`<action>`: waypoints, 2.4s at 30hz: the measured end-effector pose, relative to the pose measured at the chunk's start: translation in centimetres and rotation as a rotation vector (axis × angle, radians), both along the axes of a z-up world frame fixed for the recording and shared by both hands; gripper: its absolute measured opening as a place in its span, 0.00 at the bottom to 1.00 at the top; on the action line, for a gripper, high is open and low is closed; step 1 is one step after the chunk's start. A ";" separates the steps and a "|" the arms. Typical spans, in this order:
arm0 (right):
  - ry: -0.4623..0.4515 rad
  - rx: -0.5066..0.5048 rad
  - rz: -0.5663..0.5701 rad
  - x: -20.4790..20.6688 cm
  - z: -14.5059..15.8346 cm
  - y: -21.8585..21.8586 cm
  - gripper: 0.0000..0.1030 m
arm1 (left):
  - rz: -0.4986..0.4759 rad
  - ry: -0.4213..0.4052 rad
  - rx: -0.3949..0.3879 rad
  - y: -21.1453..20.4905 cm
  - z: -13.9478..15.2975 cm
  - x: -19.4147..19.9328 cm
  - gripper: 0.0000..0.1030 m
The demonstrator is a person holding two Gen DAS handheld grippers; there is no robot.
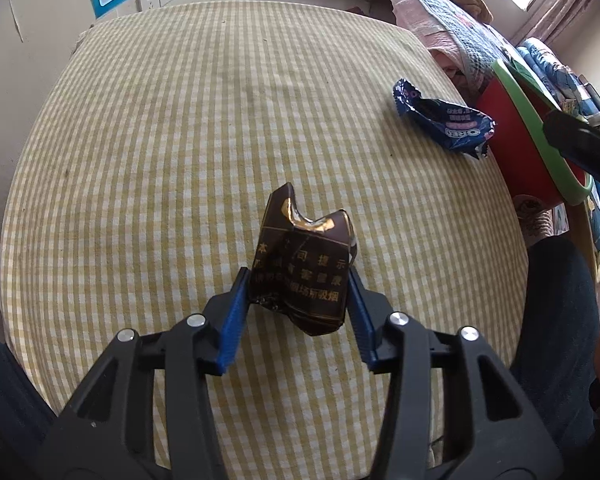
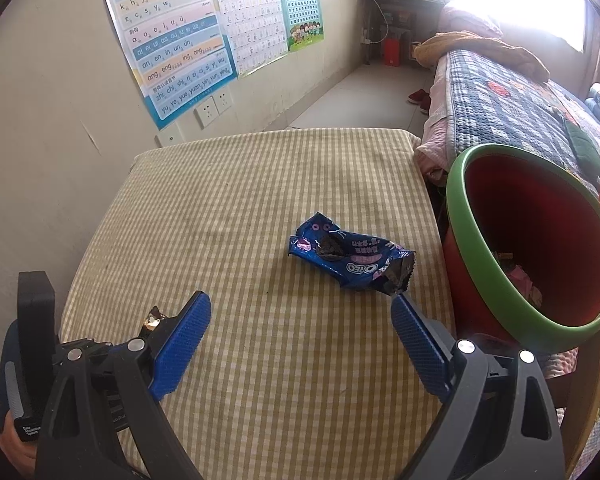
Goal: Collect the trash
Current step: 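Grasp the brown chocolate wrapper with the left tool while the right tool grasps the blue Oreo wrapper, then carry both wrappers over the red bucket and open both tools to drop them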
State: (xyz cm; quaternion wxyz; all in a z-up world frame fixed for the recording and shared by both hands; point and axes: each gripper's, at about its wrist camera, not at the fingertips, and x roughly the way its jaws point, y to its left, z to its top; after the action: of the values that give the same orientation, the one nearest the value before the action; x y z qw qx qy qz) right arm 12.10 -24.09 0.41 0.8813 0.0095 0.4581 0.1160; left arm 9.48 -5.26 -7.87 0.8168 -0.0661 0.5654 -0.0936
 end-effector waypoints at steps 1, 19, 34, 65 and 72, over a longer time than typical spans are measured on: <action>0.005 -0.002 0.001 0.2 -0.2 0.0 0.86 | 0.007 -0.008 0.003 0.3 0.2 0.1 0.44; 0.089 -0.136 0.043 7.1 -6.0 0.1 0.86 | 0.161 -0.054 -0.005 5.5 1.5 4.3 0.44; 0.126 -0.196 0.087 10.0 -9.5 0.1 0.33 | 0.154 -0.035 -0.023 4.9 0.5 5.8 0.44; -0.007 -0.024 0.070 1.5 0.0 0.7 0.13 | 0.120 -0.225 -0.029 3.1 9.2 1.2 0.44; -0.039 0.006 0.066 0.3 1.4 0.5 0.13 | 0.096 -0.244 -0.013 1.8 10.1 0.6 0.44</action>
State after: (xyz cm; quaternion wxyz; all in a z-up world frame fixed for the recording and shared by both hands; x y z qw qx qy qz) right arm 12.43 -23.63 1.84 0.8856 -0.0055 0.4406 0.1466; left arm 10.12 -3.43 2.24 0.8826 -0.0864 0.4575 -0.0652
